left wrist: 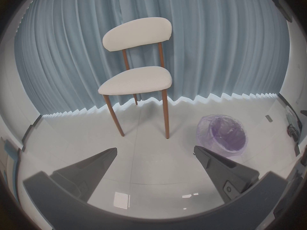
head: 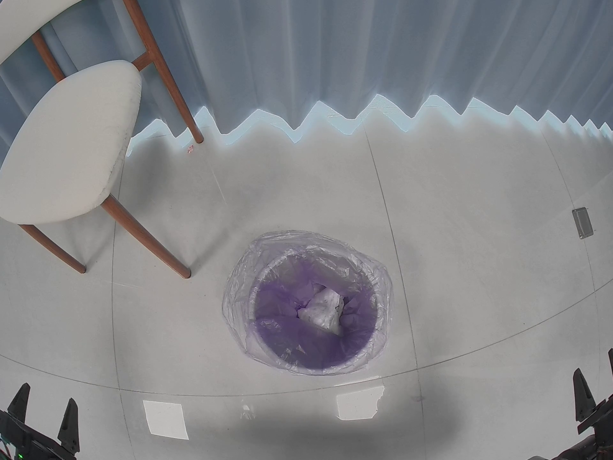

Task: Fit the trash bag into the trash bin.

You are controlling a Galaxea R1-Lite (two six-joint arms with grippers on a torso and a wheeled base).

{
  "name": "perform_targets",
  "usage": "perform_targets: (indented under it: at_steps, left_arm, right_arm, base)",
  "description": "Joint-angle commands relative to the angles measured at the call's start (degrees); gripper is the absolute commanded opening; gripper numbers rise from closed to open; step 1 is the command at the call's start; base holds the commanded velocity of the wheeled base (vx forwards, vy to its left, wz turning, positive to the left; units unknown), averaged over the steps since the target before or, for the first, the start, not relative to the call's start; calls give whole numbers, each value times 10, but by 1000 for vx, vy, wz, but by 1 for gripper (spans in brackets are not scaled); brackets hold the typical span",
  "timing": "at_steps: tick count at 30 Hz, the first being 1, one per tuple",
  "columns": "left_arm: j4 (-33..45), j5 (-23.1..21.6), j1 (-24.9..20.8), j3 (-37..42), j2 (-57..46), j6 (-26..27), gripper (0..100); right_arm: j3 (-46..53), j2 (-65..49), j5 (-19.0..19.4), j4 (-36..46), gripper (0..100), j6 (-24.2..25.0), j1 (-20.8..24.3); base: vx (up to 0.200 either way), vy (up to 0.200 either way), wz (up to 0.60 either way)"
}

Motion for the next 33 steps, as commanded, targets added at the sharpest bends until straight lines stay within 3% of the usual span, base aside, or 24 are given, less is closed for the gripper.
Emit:
perform_targets:
  at_steps: [1, 5, 7, 9, 10, 11, 14, 19, 25, 27, 28, 30, 33]
  left_arm:
    - [-2, 1, -133, 8, 1, 1, 100]
    - [-11, 0, -126, 10, -1, 0, 100]
    - [-10, 1, -100, 10, -29, 1, 100]
    - [-12, -1, -84, 10, -50, 2, 100]
    - [-12, 0, -88, 10, -50, 2, 100]
    - [-12, 1, -88, 10, -48, -1, 100]
    - [-12, 1, -89, 10, -49, 3, 100]
    - [-12, -1, -90, 10, -47, 3, 100]
    - [-12, -1, -90, 10, -47, 4, 100]
    - [-12, -1, -90, 10, -47, 4, 100]
    - [-11, -1, -90, 10, -47, 4, 100]
    - [-12, -1, -90, 10, -47, 4, 100]
    - [-11, -2, -90, 10, -47, 4, 100]
  right_arm:
    - [7, 4, 88, 7, 100, 8, 0]
    - [7, 4, 89, 9, 100, -26, 0]
    - [8, 4, 81, 5, 100, -27, 0]
    - [8, 4, 36, 4, 100, -11, 0]
    - [8, 4, -38, 8, 100, -5, 0]
    - [8, 4, -59, 9, 100, -6, 0]
    - [8, 4, -39, 9, 100, -33, 0]
    - [-3, 4, 87, 40, 100, -23, 7]
    - [7, 3, 97, 11, 100, -59, 18]
    - [9, -9, 103, 7, 100, -68, 43]
    - [9, -29, 103, 14, 100, -73, 80]
    - [8, -41, 105, 15, 100, -98, 79]
    - [8, -55, 103, 14, 100, -75, 69]
  base:
    - [0, 0, 0]
    - [0, 0, 0]
    - [0, 0, 0]
    - [0, 0, 0]
    - [0, 0, 0]
    - [0, 0, 0]
    - [0, 0, 0]
    - [0, 0, 0]
    - [0, 0, 0]
    - [0, 0, 0]
    - [0, 0, 0]
    - [0, 0, 0]
    - [0, 0, 0]
